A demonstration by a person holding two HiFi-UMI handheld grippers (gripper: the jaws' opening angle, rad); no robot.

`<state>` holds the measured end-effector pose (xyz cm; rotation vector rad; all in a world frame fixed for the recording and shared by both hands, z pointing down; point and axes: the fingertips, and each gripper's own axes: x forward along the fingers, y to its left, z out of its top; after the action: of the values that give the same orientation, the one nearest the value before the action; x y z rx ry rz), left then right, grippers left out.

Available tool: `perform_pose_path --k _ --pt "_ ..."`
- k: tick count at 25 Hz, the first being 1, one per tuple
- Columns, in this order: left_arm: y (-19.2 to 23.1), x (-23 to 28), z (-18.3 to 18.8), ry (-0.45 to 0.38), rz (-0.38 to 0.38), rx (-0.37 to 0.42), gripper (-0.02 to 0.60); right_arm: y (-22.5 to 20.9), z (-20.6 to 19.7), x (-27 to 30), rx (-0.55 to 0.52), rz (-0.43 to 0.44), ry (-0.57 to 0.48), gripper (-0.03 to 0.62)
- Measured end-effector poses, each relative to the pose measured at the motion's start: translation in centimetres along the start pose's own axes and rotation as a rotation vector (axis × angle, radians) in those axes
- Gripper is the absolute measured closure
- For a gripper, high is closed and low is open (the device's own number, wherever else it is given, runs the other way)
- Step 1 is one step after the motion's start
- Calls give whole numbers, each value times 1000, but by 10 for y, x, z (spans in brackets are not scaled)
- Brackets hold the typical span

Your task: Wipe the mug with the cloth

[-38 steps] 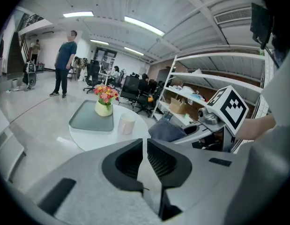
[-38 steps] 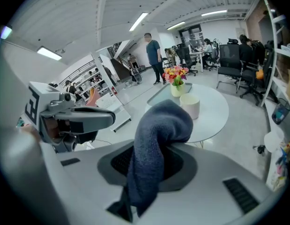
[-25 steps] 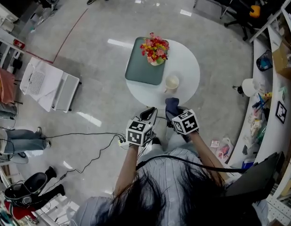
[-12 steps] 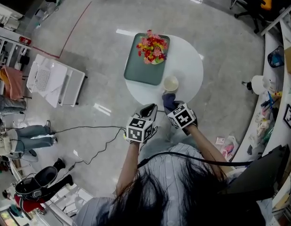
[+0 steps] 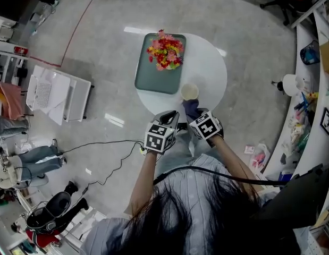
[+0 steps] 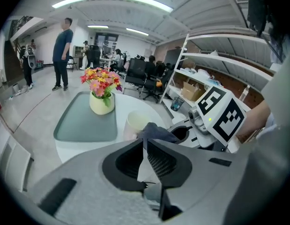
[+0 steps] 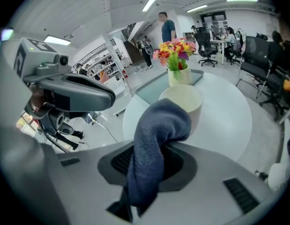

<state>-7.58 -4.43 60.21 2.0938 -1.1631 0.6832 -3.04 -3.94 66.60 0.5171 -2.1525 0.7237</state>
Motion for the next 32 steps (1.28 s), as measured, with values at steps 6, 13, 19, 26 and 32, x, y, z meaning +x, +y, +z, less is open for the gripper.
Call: perform_pose_path --k 6,13,19,26,32 --pt "4 25 -9 75 -24 28 549 -10 -7 -4 42 -31 -8 493" --pt "15 47 -14 174 -11 107 549 -25 -13 -13 77 -72 -13 493" --pt "16 73 -19 245 -22 193 546 -39 -19 -19 94 -108 -5 493" --pt "19 85 -18 286 -35 251 545 -46 -20 -25 103 -128 -4 493" --pt "30 89 -14 330 -68 470 545 -55 -20 -29 103 -148 -3 493"
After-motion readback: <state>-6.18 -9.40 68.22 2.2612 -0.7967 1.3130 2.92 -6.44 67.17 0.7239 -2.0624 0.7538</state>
